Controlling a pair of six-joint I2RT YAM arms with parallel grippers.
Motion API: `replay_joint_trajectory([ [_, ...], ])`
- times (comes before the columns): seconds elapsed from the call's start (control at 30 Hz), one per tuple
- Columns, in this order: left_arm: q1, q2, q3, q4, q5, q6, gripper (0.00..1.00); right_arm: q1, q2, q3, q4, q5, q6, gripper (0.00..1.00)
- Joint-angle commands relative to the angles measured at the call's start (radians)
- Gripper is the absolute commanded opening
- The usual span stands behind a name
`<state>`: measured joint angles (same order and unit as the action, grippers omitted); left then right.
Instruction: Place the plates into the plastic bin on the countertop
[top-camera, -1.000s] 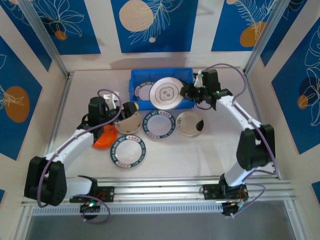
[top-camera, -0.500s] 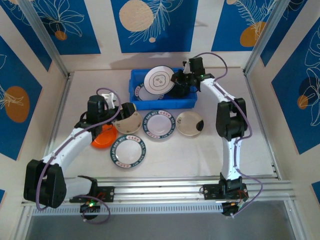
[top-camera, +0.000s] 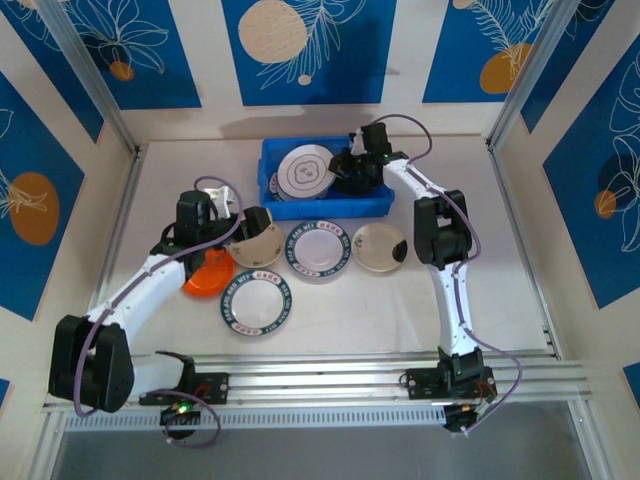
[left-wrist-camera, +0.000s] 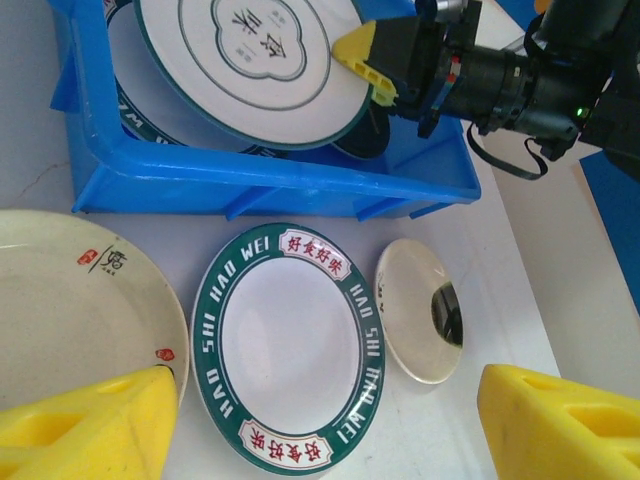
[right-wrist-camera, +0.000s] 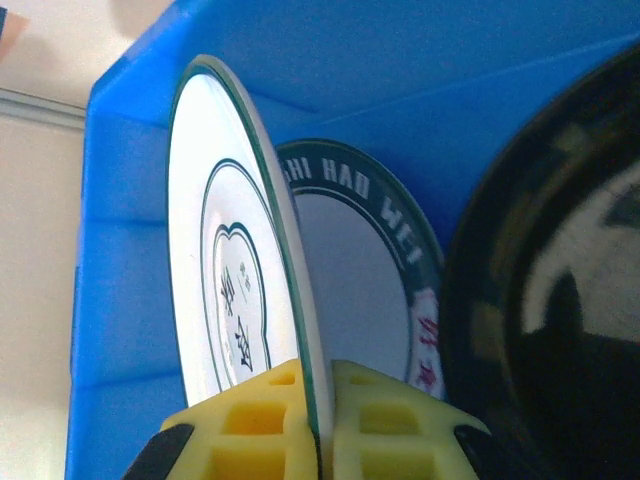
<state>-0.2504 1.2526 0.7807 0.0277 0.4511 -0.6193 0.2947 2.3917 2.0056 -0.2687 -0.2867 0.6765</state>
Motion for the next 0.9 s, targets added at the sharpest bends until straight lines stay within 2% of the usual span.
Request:
replay_joint_trajectory([
  [0.0, 0.013, 0.004, 0.000, -0.006, 0.014, 0.024, 0.79, 0.025, 0.041, 0.116, -0.088, 0.009, -0.032, 0.00],
  [0.17, 0.012, -0.009, -0.006, -0.024, 0.004, 0.036, 0.79, 0.041, 0.116, 0.236, -0.183, 0.030, -0.028, 0.00],
  [0.47, 0.014, -0.006, -0.011, -0.017, 0.003, 0.039, 0.79, 0.049, 0.154, 0.302, -0.233, 0.044, -0.024, 0.00],
  [0.53, 0.014, -0.002, -0.011, -0.011, 0.005, 0.036, 0.79, 0.049, 0.165, 0.325, -0.257, 0.052, -0.028, 0.06],
  [0.6, 0.014, 0.001, -0.012, -0.004, 0.008, 0.034, 0.79, 0.052, 0.169, 0.334, -0.271, 0.059, -0.034, 0.23],
  [0.7, 0.014, 0.007, -0.014, 0.005, 0.010, 0.031, 0.79, 0.055, 0.169, 0.347, -0.291, 0.080, -0.049, 0.38],
  [0.87, 0.014, 0.016, -0.009, 0.019, 0.016, 0.026, 0.78, 0.066, 0.183, 0.407, -0.353, 0.132, -0.082, 0.44],
])
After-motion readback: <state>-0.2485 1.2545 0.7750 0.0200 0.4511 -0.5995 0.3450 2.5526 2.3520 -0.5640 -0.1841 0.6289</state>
